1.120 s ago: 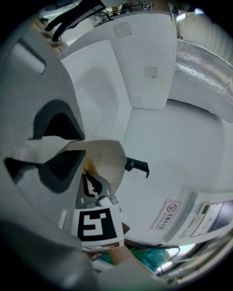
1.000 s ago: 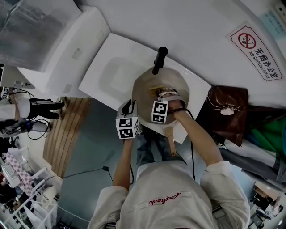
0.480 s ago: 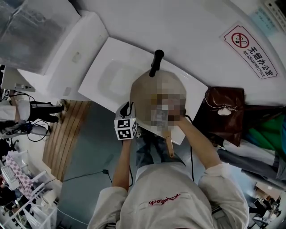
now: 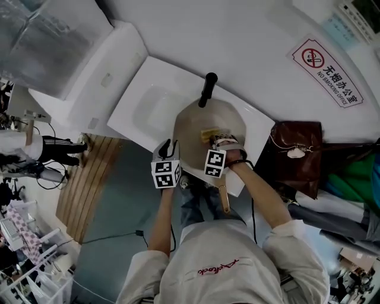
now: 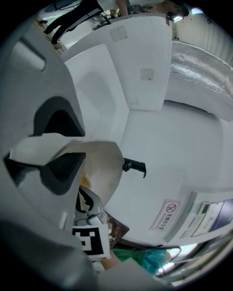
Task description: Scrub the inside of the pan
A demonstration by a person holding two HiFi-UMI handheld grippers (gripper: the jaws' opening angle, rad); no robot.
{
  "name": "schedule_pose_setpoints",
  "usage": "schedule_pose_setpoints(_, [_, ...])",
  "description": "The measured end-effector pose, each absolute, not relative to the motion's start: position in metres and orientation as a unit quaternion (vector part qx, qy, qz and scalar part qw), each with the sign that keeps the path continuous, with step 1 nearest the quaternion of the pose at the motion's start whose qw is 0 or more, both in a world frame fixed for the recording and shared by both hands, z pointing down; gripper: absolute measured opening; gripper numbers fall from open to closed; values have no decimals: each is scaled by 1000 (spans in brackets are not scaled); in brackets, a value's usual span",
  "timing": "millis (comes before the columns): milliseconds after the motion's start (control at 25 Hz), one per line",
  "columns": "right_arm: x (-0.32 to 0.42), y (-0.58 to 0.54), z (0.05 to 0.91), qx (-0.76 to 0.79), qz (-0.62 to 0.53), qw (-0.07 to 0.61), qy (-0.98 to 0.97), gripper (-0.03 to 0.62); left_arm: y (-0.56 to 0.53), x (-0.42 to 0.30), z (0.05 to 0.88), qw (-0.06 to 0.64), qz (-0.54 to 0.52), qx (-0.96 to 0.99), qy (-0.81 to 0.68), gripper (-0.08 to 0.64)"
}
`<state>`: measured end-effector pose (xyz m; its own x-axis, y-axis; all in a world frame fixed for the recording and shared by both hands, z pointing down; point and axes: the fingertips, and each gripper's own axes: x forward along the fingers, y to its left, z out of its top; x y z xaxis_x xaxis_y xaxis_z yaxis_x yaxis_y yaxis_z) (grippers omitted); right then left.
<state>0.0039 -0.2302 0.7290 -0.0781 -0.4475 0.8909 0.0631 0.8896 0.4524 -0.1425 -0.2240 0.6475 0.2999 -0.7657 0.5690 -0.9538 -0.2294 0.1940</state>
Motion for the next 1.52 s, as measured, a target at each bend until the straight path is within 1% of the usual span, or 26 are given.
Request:
schedule_pose_setpoints(200, [1, -226, 712, 179, -173, 627, -738, 23, -223, -145, 631, 240, 174, 763, -575, 109])
schedule_pose_setpoints(440, [-8, -229, 678, 251, -122, 554, -784, 23, -223, -137, 617, 226, 167, 770, -573, 109])
schedule_pose_setpoints(840, [-3, -244, 592, 378, 24, 351, -857, 23, -218, -117, 591, 212, 150, 781, -568, 100])
schedule_pose_setpoints(960, [7, -247, 570, 405, 54, 298, -863, 23, -217, -113, 581, 203, 148, 784, -567, 72])
schedule_pose_setpoints(1040, [15, -248, 561, 419, 70, 271, -864, 23, -217, -109, 575, 197, 146, 787, -566, 41])
schedule_pose_setpoints(1160, [24, -249, 550, 433, 82, 239, -865, 23, -217, -105, 566, 189, 142, 791, -565, 0])
schedule_pose_setpoints(1360, [43, -248, 527, 459, 85, 202, -861, 23, -218, -100, 548, 172, 137, 798, -562, 1])
schedule_pose_setpoints(1520, [57, -242, 508, 474, 65, 193, -857, 23, -216, -100, 531, 156, 133, 801, -562, 0])
